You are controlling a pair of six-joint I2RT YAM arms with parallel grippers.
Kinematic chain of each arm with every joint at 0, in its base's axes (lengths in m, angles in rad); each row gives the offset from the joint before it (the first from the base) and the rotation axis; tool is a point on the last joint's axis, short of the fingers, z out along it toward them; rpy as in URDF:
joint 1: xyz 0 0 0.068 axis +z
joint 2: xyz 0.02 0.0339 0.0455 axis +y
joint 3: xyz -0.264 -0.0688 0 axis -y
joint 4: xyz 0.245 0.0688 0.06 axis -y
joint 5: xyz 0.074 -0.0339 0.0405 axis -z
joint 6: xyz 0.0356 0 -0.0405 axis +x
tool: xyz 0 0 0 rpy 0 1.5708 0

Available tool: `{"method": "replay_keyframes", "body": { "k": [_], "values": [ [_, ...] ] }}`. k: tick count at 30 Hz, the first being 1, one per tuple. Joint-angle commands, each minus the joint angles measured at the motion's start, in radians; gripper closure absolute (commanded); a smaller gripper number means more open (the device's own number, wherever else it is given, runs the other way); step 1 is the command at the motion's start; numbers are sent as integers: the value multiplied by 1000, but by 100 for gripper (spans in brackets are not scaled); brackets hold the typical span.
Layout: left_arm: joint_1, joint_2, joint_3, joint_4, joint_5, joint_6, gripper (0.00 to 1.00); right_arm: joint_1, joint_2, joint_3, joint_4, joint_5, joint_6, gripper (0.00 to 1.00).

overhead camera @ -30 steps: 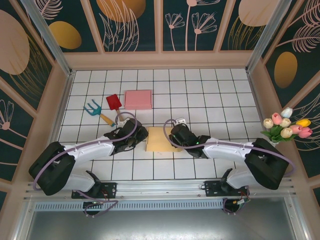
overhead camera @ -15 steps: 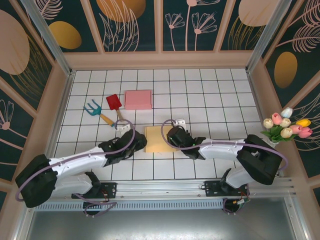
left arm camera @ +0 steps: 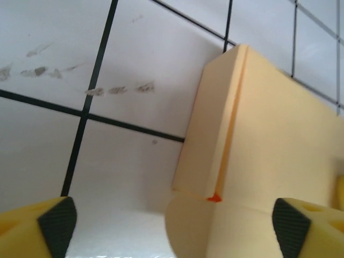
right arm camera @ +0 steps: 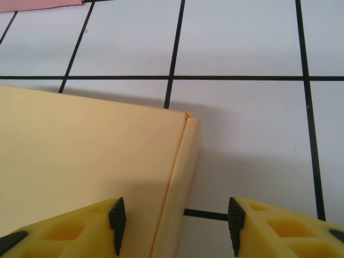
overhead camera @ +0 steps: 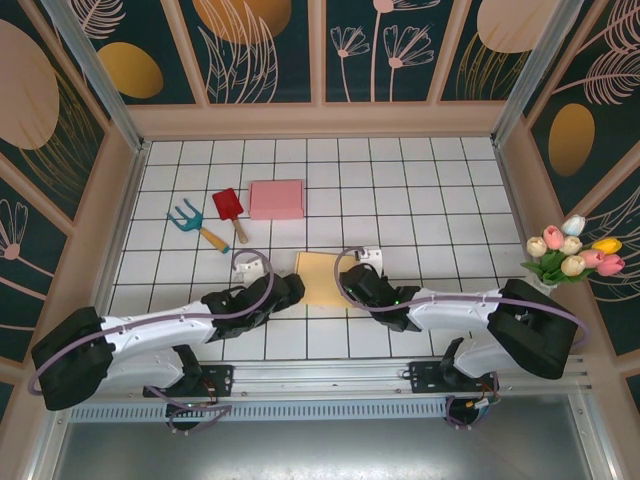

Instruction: Fold the paper box

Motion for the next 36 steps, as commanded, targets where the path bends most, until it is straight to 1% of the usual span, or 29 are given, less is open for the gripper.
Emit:
{"method": "replay_keyframes", "body": {
  "k": [1, 2, 3, 4, 6, 8, 9, 14, 17, 19, 22, 24, 27, 29, 32, 36],
  "values": [
    [15, -52, -1, 41, 6, -70, 1, 6, 0, -14, 30, 24, 19, 44],
    [16, -60, 0, 60, 16, -72, 1, 7, 3, -13, 33, 24, 18, 44],
    [16, -57, 15, 39, 21, -104, 1, 6, 6, -10, 35, 24, 18, 44],
    [17, -47, 46, -23, 20, -151, 1, 6, 6, -10, 39, 24, 18, 44],
    [15, -12, 102, -99, 28, -183, 2, 7, 1, -14, 50, 23, 18, 44],
    [16, 37, 157, -174, 45, -245, 1, 7, -3, -19, 58, 20, 15, 44],
    [16, 66, 178, -184, 63, -259, 1, 7, -3, -22, 62, 20, 13, 44],
    [17, 189, 220, -102, 206, -280, 1, 7, 2, -40, 78, 22, 10, 44],
    [16, 270, 290, -204, 236, -364, 1, 7, 2, -39, 79, 22, 6, 44],
    [16, 326, 349, -254, 237, -341, 1, 7, -1, -37, 77, 23, 3, 44],
    [16, 416, 453, -319, 247, -261, 2, 7, -6, -43, 80, 22, 3, 44],
    [16, 479, 527, -369, 249, -207, 4, 7, -8, -48, 84, 20, 4, 44],
    [16, 548, 622, -450, 222, -180, 5, 7, -7, -51, 83, 17, 7, 44],
    [16, 564, 641, -471, 216, -170, 5, 7, -10, -54, 84, 16, 8, 44],
    [17, 563, 628, -474, 200, -157, 5, 6, -15, -57, 86, 17, 5, 44],
    [20, 528, 602, -493, 135, -133, 5, 6, -12, -56, 81, 22, -4, 44]
  ]
}}
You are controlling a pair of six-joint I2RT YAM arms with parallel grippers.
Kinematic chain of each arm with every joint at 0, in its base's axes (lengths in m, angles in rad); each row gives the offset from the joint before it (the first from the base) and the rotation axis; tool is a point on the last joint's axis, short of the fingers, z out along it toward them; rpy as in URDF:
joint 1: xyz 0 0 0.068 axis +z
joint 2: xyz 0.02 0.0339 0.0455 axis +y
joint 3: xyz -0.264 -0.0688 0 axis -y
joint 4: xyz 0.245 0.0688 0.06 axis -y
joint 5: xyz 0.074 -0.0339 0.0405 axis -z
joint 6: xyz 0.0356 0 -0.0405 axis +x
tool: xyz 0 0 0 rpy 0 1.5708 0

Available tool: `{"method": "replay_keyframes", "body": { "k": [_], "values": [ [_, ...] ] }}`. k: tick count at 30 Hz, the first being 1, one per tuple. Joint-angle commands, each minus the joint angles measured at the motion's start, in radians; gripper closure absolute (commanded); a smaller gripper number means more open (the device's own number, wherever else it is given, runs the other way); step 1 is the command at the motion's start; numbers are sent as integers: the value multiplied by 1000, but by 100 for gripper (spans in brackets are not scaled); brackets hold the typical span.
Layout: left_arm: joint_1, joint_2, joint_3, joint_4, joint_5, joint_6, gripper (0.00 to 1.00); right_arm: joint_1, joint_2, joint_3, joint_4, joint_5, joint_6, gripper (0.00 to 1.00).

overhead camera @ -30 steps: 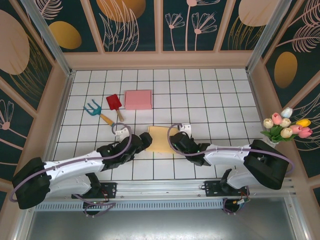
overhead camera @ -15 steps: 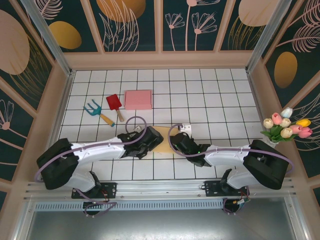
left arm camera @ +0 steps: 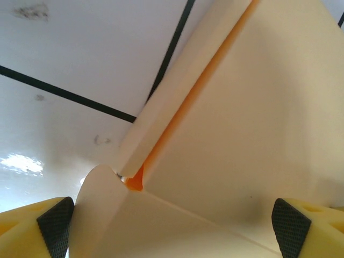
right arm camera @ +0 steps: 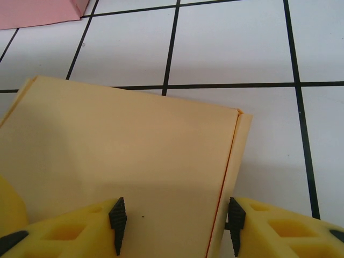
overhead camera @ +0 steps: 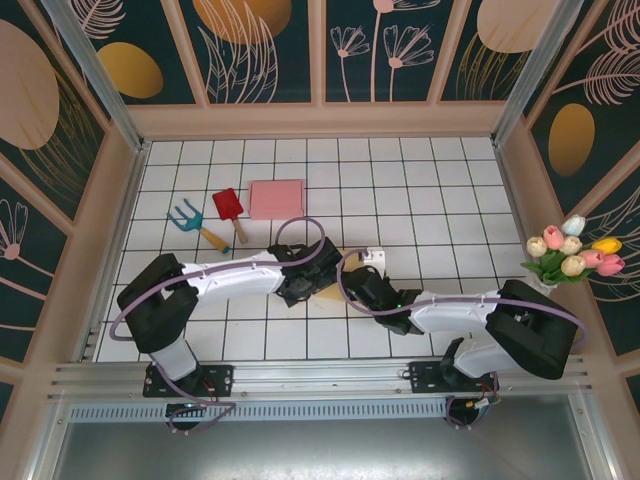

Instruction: Fold the paper box

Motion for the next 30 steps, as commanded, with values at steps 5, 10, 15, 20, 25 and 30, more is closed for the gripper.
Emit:
{"method": "replay_keyframes", "body": {
  "k": [5, 10, 15, 20, 25, 30],
  "values": [
    [33, -85, -11, -91, -110, 73, 4, 6, -7, -20, -5, 7, -8, 44],
    [59, -120, -20, -50, -92, 77, 3, 7, -10, -18, -5, 1, -15, 44],
    [65, -48, -1, 6, -20, 83, 3, 7, -7, -14, 3, -10, -25, 44],
    [77, 56, 36, 11, 20, 102, 4, 7, -11, -22, 4, -17, -28, 44],
    [78, 67, 10, 58, 69, 89, 5, 7, -24, -35, 7, -14, -25, 44],
    [77, 50, -1, 60, 72, 68, 5, 6, -22, -35, 14, -11, -24, 44]
  ]
}}
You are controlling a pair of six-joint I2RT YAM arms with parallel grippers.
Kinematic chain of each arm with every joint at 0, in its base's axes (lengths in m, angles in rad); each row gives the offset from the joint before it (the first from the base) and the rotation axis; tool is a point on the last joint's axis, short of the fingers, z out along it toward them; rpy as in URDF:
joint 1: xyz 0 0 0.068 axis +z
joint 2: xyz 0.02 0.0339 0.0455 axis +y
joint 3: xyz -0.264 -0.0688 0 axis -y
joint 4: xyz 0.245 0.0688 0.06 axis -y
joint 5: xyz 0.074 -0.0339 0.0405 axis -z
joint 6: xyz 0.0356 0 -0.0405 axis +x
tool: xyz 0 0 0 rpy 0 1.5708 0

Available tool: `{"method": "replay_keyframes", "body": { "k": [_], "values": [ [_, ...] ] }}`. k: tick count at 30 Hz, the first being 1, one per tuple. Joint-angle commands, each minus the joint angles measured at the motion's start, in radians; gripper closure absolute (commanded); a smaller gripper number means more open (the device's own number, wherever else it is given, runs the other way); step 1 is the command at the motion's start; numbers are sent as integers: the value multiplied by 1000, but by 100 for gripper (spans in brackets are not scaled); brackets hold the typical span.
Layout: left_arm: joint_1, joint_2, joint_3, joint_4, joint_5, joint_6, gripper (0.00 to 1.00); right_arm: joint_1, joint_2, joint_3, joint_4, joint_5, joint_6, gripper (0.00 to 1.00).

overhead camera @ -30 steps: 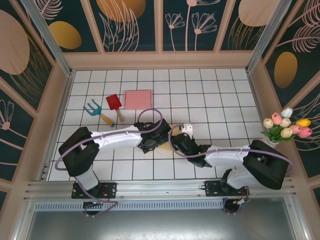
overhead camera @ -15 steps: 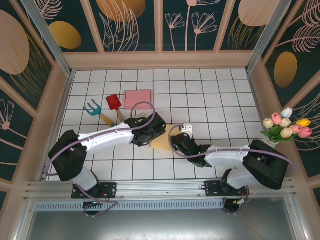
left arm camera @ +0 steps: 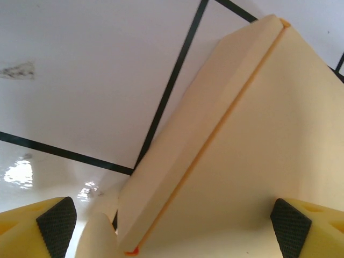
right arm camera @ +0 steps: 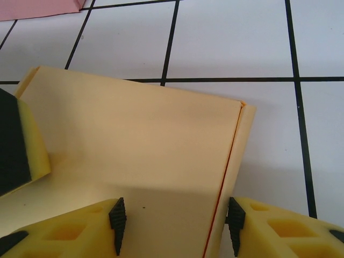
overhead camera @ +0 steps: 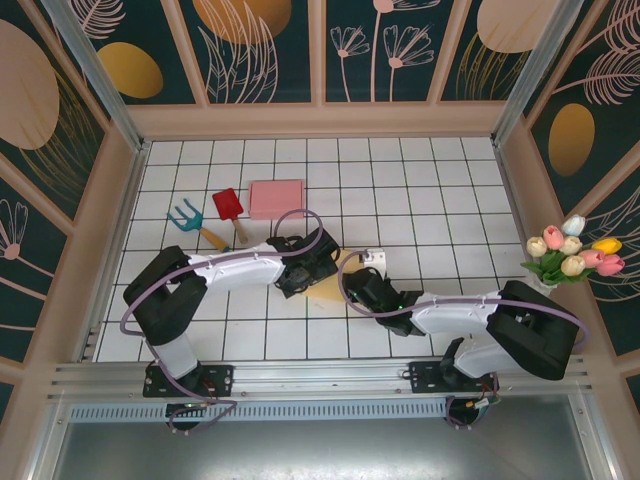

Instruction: Fold the paper box

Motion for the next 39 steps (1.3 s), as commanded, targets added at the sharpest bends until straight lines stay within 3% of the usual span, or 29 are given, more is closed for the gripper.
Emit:
{"method": "replay_keyframes", "body": {
  "k": [1, 19, 39],
  "values": [
    [3, -6, -19, 5, 22, -17, 5, 6, -11, -16, 8, -3, -9, 44],
    [3, -7, -47, 64, 90, -52, 11, 6, -3, -11, 12, -15, -6, 44],
    [5, 3, -81, 71, 53, -45, 12, 8, -87, -9, -22, -41, -9, 44]
  ]
}}
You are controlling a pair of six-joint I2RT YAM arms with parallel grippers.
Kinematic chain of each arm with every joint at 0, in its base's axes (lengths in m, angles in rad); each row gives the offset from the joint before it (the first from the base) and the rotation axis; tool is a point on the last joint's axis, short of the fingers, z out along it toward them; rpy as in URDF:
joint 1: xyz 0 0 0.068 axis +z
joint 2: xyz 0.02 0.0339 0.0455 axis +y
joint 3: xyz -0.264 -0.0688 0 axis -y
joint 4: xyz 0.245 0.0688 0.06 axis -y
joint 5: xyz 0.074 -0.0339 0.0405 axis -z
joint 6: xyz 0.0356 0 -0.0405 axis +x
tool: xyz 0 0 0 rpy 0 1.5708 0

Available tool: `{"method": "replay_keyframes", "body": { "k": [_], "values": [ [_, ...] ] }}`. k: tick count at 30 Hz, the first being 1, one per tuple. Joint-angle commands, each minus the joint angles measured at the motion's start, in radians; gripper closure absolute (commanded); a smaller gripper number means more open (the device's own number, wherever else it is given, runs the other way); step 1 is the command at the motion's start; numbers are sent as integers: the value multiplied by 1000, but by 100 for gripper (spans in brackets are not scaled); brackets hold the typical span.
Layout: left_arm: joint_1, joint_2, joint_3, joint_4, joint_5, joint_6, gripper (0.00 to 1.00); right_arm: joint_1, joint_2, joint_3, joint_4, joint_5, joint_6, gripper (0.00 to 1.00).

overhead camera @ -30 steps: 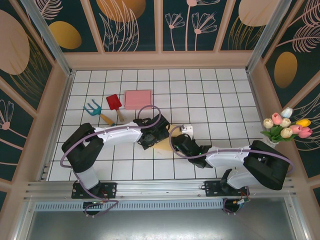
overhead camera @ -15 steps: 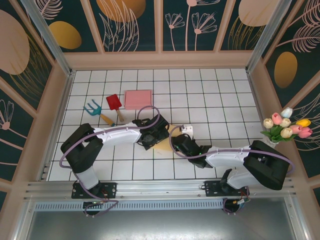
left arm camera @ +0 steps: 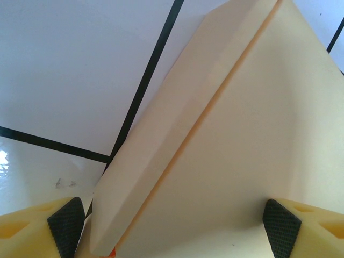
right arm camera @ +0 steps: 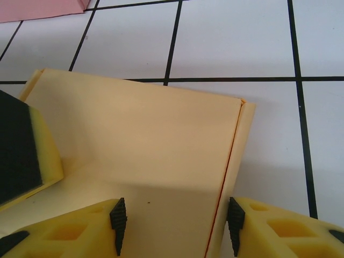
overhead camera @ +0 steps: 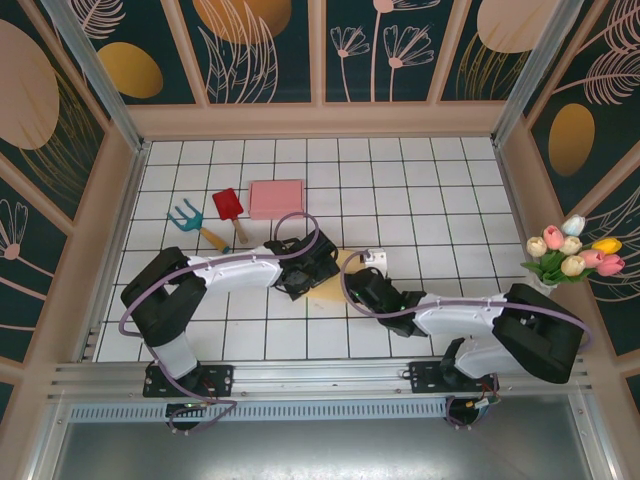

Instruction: Fold the paper box

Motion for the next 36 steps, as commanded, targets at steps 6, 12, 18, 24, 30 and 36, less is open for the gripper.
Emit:
{"method": "replay_keyframes", "body": {
  "k": [6, 12, 18, 24, 30, 36],
  "values": [
    [3, 4, -43, -26, -15, -5, 12, 20, -143, 1, -75, -38, -3, 44],
    [3, -1, -50, -24, -20, -8, 12, 52, -267, -11, -170, -50, 67, 48],
    [3, -10, -50, -22, -24, -6, 12, 64, -335, -117, -145, -109, 115, 52],
    [3, -9, -50, -21, -21, -8, 12, 64, -323, -185, -80, -116, 124, 52],
    [3, -9, -74, -17, -24, -10, 12, 64, -316, -189, -44, -128, 126, 53],
    [3, -7, -69, -22, -26, -6, 12, 64, -285, -185, -26, -130, 128, 53]
  ]
}}
